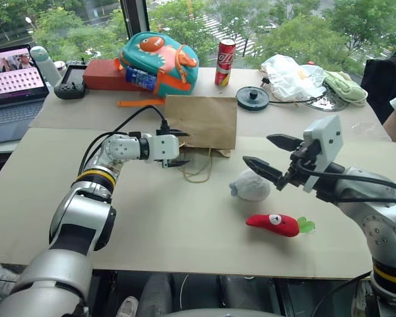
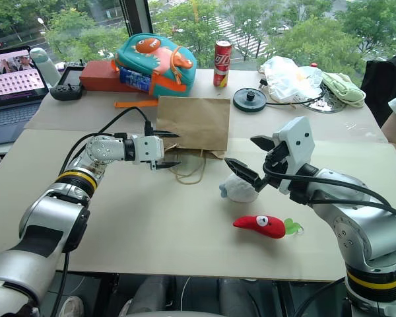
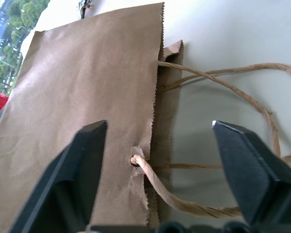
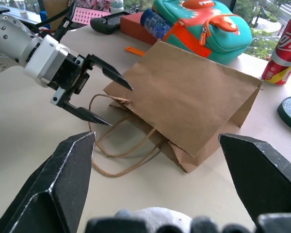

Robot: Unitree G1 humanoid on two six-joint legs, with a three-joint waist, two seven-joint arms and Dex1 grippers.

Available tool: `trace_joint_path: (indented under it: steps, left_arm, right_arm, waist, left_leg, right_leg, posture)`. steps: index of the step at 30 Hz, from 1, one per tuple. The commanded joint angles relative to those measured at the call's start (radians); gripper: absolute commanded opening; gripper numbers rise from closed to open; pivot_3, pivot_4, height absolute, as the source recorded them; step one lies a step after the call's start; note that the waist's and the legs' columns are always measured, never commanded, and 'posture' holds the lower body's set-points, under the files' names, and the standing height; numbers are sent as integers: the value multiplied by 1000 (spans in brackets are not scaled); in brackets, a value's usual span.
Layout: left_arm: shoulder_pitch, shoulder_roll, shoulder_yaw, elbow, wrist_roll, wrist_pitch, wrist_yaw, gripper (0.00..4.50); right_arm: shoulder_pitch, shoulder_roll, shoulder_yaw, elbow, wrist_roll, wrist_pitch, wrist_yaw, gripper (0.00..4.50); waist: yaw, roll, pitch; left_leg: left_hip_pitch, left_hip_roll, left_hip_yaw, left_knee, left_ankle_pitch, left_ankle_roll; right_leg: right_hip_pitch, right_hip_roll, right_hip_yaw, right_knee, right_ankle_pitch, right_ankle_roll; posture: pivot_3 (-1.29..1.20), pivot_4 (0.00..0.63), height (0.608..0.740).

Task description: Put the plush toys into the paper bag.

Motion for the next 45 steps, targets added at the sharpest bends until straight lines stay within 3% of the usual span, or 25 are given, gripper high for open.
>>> trace_joint_path:
  steps: [1,6,7,15,23,30,33,42,45]
  left_arm:
    - [-11,8,-2,-1,17,-24,12,1920]
    - [-13,14,3,1,28,-17,14,112]
    - [-13,16,2,2,32,-15,19,49]
    - [-13,17,31,-6,-7,-15,-2,49]
    - [-2,3,148,-114,-203,72,-217,49]
    - [73,25,218,-418,-387,360,-338,49]
    - [100,53,232,-471,-399,442,-332,49]
    - [31,119,203,-207,-313,415,-380,49]
    - [5,114,167,-116,-250,333,-377,1164]
  right_arm:
    - [-6,0,-26,-38,13,-5,-12,4500]
    - [-7,7,-17,-36,12,-7,-21,4500]
    - [-9,10,-15,-35,11,-9,-22,4500]
    - [-22,29,5,-25,1,-16,-37,4500]
    - [-26,43,20,-26,-13,-21,-47,4500]
    - [15,53,56,-32,-53,-34,-50,4500]
    - [12,76,73,-29,-62,-41,-54,4500]
    - [4,113,99,-10,-98,-63,-44,4500]
    - [9,108,95,-19,-100,-63,-35,4500]
  waist:
    - [0,0,0]
    - [0,0,0]
    - [0,0,0]
    - [0,0,0]
    - [0,0,0]
    - [-2,0,0]
    - [-7,0,0]
    - [-3,0,0]
    - [-1,0,0]
  left_leg:
    - [0,0,0,0,0,0]
    - [0,0,0,0,0,0]
    - [0,0,0,0,0,0]
    - [0,0,0,1,0,0]
    - [0,0,-1,1,0,0]
    - [0,0,-1,1,0,0]
    - [0,1,-1,2,0,0]
    - [4,2,-2,4,0,0]
    - [3,2,-2,4,0,0]
  right_leg:
    - [0,0,0,0,0,0]
    - [0,0,0,0,0,0]
    - [0,0,0,0,0,0]
    - [0,0,0,1,0,0]
    - [0,0,-1,1,0,0]
    - [0,0,-1,3,0,0]
    - [0,0,-1,4,0,0]
    - [4,3,-1,4,0,0]
    - [4,3,-1,3,0,0]
  posture:
    - [0,150,728]
    - [0,150,728]
    - [0,150,728]
    - [0,150,728]
    - [0,150,728]
    - [0,150,728]
    - [0,150,728]
    - [0,150,728]
    - [0,150,728]
